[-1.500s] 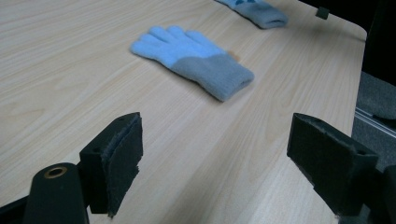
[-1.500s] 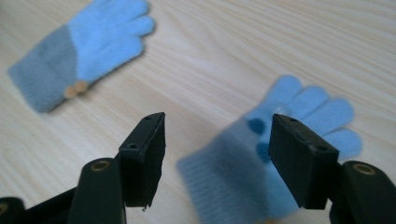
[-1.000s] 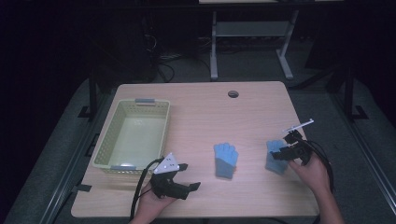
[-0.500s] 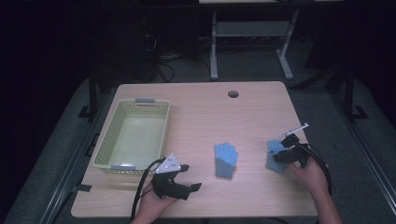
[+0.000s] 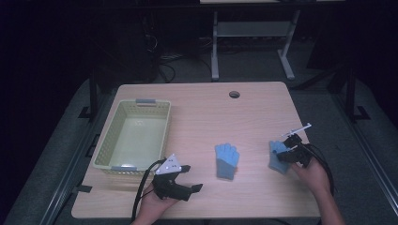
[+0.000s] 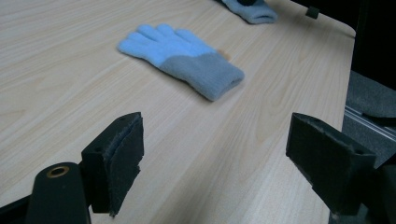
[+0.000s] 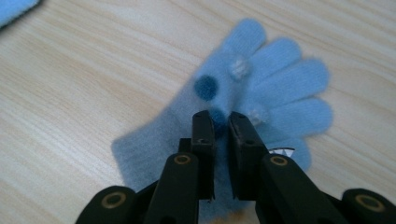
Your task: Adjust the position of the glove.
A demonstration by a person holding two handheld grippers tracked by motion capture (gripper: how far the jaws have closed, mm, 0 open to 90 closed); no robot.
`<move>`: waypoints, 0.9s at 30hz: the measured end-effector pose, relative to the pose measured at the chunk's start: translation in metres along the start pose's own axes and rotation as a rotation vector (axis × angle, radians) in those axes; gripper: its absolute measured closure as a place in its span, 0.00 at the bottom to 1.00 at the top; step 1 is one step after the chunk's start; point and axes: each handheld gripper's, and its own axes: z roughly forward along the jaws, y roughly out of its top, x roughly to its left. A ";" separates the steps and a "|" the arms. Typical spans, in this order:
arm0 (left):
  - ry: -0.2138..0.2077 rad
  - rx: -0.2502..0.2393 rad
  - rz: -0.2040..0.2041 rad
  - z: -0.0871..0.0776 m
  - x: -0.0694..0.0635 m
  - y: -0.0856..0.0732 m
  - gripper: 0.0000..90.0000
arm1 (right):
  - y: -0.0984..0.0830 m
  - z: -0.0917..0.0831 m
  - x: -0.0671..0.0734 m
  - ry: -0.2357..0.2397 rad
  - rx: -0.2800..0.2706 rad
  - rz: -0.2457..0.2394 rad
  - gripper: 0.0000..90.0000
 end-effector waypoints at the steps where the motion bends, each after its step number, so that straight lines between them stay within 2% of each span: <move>1: 0.000 -0.002 -0.001 0.000 0.000 0.000 0.21 | 0.000 -0.001 0.000 -0.002 -0.003 -0.002 0.92; 4: 0.000 0.000 -0.003 0.000 0.001 0.000 0.21 | -0.002 -0.006 0.002 -0.008 -0.027 -0.004 0.92; 7: -0.006 0.004 0.002 0.001 0.002 -0.001 0.21 | -0.001 -0.011 0.008 -0.034 -0.028 -0.032 0.92; 10: -0.006 0.005 0.001 0.001 0.001 0.000 0.21 | 0.002 -0.014 0.013 -0.037 -0.029 -0.053 0.92; 16: 0.002 -0.010 -0.002 0.000 0.000 0.000 0.21 | 0.012 -0.030 0.027 -0.027 -0.071 -0.103 0.92; 17: 0.003 -0.015 -0.005 0.000 0.000 0.000 0.21 | 0.015 -0.035 0.033 -0.016 -0.086 -0.112 0.92; 20: -0.001 -0.012 -0.004 0.000 0.001 -0.001 0.21 | 0.019 -0.038 0.038 -0.003 -0.095 -0.126 0.92; 22: 0.000 -0.007 -0.003 0.001 0.001 -0.001 0.21 | 0.026 -0.042 0.051 0.021 -0.109 -0.153 0.92; 24: -0.002 -0.009 -0.004 0.001 0.001 -0.001 0.21 | 0.028 -0.043 0.055 0.032 -0.114 -0.156 0.92; 26: 0.000 -0.011 -0.003 0.000 0.000 -0.001 0.21 | 0.033 -0.044 0.065 0.055 -0.121 -0.174 0.92; 27: 0.001 -0.012 -0.003 0.000 0.000 -0.001 0.21 | 0.038 -0.045 0.074 0.067 -0.129 -0.193 0.92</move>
